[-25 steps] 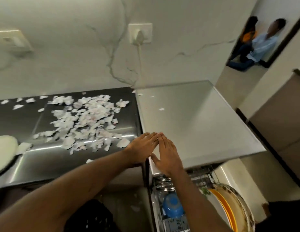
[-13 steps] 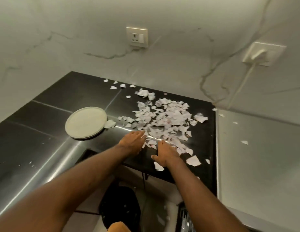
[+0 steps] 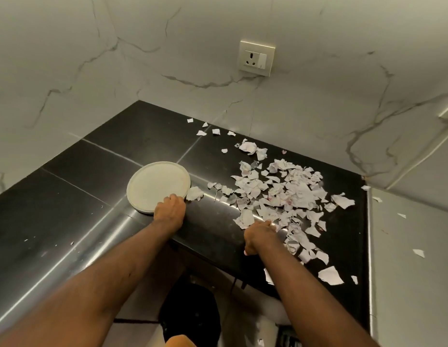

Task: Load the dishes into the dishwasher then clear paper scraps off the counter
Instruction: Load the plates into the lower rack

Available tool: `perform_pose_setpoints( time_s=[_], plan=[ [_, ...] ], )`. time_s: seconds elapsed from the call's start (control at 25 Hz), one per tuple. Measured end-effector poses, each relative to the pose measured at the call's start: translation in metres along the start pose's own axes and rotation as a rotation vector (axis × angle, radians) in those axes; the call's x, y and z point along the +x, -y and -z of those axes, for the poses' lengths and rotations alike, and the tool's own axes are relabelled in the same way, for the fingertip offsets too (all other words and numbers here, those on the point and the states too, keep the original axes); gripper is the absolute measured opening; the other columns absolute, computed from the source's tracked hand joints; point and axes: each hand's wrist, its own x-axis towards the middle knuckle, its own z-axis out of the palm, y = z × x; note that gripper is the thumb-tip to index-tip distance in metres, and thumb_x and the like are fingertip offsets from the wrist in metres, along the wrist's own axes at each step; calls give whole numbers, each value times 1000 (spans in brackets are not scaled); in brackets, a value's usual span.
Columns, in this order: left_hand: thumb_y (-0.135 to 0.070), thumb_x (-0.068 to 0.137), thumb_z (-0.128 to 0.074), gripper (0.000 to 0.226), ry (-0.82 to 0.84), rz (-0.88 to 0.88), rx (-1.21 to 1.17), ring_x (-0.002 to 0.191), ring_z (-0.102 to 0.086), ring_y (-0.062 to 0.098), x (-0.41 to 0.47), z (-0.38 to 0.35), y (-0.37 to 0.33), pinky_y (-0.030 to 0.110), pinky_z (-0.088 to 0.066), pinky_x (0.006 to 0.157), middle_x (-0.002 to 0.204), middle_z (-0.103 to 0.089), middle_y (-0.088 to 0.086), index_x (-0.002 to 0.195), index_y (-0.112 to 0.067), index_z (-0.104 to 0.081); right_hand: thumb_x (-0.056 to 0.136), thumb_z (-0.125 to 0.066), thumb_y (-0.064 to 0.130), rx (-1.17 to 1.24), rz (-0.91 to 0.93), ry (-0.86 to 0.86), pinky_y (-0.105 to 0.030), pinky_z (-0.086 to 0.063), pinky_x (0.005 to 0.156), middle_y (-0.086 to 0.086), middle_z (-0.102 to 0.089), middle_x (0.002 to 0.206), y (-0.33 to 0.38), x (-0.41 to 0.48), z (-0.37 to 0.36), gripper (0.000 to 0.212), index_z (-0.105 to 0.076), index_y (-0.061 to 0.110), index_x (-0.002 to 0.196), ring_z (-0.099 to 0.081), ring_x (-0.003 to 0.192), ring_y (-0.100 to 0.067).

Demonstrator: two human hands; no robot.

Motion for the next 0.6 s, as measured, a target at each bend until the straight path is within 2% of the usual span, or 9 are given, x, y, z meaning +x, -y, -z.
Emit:
perform_pose_setpoints(
  time_s=[0.24, 0.44, 0.52, 0.6],
  plan=[
    [-21, 103, -55, 26, -10, -4, -19, 111, -64, 24, 15, -2, 5, 35, -52, 89, 125, -61, 7, 128, -14, -53, 90, -82, 33, 70, -43, -1, -60, -20, 127, -40, 11, 165, 1, 9, -9, 123, 11, -8, 160, -3, 155, -58],
    [-20, 103, -54, 25, -33, -9, -43, 112, -61, 23, 10, -3, 4, 35, -49, 89, 126, -59, 7, 127, -15, -50, 90, -82, 33, 104, -41, 11, -61, -22, 126, -40, 13, 165, 0, 9, -8, 124, 11, -7, 160, -3, 154, -59],
    [-18, 102, -55, 24, -72, -34, -53, 108, -62, 24, 7, -1, 8, 36, -51, 83, 122, -60, 6, 125, -16, -50, 90, -82, 33, 100, -33, 9, -60, -24, 125, -39, 13, 165, 0, 5, -8, 122, 10, -7, 161, -3, 154, -58],
    [-13, 98, -58, 23, -172, -97, -65, 97, -64, 24, 4, 7, 13, 36, -51, 71, 113, -62, 5, 120, -16, -51, 90, -82, 36, 109, -13, -4, -59, -25, 125, -37, 9, 167, -4, -4, -7, 121, 6, -5, 162, -6, 155, -56]
  ],
)
